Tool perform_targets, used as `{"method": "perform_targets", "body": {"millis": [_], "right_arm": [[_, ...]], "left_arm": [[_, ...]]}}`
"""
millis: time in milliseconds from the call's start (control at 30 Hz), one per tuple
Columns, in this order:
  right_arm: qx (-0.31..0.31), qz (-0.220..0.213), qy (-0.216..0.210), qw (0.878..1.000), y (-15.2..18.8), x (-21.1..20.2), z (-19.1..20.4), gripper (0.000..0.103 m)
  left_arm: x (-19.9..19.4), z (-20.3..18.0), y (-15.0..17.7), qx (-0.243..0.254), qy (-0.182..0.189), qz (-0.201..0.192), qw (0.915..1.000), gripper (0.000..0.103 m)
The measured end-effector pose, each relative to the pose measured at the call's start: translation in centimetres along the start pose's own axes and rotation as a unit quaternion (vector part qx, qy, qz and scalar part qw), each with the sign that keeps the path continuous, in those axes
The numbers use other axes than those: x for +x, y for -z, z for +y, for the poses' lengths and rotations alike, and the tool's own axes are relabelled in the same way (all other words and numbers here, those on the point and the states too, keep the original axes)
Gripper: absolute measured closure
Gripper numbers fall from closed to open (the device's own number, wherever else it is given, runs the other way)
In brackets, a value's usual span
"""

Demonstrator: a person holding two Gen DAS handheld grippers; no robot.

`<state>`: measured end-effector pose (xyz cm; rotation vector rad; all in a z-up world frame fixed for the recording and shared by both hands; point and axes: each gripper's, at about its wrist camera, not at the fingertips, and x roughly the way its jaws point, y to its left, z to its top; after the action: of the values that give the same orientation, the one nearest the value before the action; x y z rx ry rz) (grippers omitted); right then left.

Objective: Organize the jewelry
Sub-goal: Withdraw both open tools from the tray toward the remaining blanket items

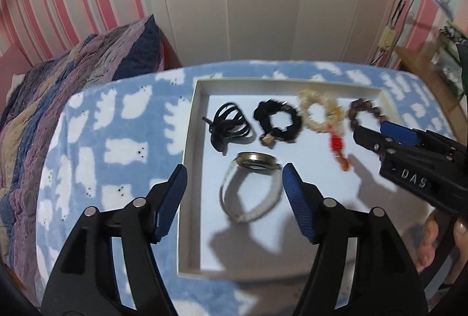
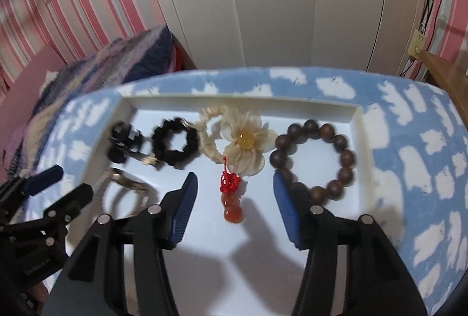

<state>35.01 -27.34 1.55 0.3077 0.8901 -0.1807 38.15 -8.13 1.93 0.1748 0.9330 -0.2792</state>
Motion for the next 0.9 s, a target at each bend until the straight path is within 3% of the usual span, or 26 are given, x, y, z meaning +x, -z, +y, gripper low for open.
{"method": "perform_targets", "body": {"millis": [33, 133, 233, 367, 433, 467, 533, 633, 900], "right_arm": [[-0.001, -0.013, -0.002, 1.0, 0.1, -1.8, -0.1, 0.046], [-0.01, -0.053, 0.01, 0.998, 0.7, -6.0, -0.4, 0.024], [-0.022, -0.094, 0.032, 0.995, 2.4, -9.9, -0.8, 0.017], [-0.03, -0.103, 0.029, 0.994, 5.0, -12.9, -1.3, 0.016], [-0.033, -0.116, 0.031, 0.992, 6.8, -14.2, -1.8, 0.011], [-0.039, -0.129, 0.041, 0.99, 8.0, -15.0, -2.0, 0.006], [-0.047, -0.14, 0.061, 0.987, 9.4, -15.6, -2.2, 0.005], [-0.055, -0.133, 0.077, 0.987, 11.5, -16.2, -2.8, 0.005], [-0.031, -0.085, 0.063, 0.994, 17.1, -16.4, -4.9, 0.005]], "left_arm": [[-1.4, 0.1, 0.1, 0.0, 0.004, -0.01, 0.9999, 0.025], [-6.0, 0.8, 0.7, -0.006, -0.004, -0.053, 0.9986, 0.003], [-9.8, 1.3, 2.1, -0.009, -0.023, -0.091, 0.9956, 0.003], [-12.8, 1.9, 4.6, -0.02, -0.009, -0.097, 0.9951, 0.003], [-14.4, 2.3, 6.3, -0.026, -0.004, -0.104, 0.9942, 0.003], [-15.0, 2.3, 7.0, -0.028, -0.002, -0.107, 0.9938, 0.003], [-15.8, 2.3, 8.7, -0.031, -0.007, -0.112, 0.9932, 0.003], [-15.7, 1.7, 10.9, -0.036, -0.006, -0.103, 0.994, 0.003], [-14.2, -0.3, 16.3, -0.044, 0.02, -0.057, 0.9972, 0.003]]}}
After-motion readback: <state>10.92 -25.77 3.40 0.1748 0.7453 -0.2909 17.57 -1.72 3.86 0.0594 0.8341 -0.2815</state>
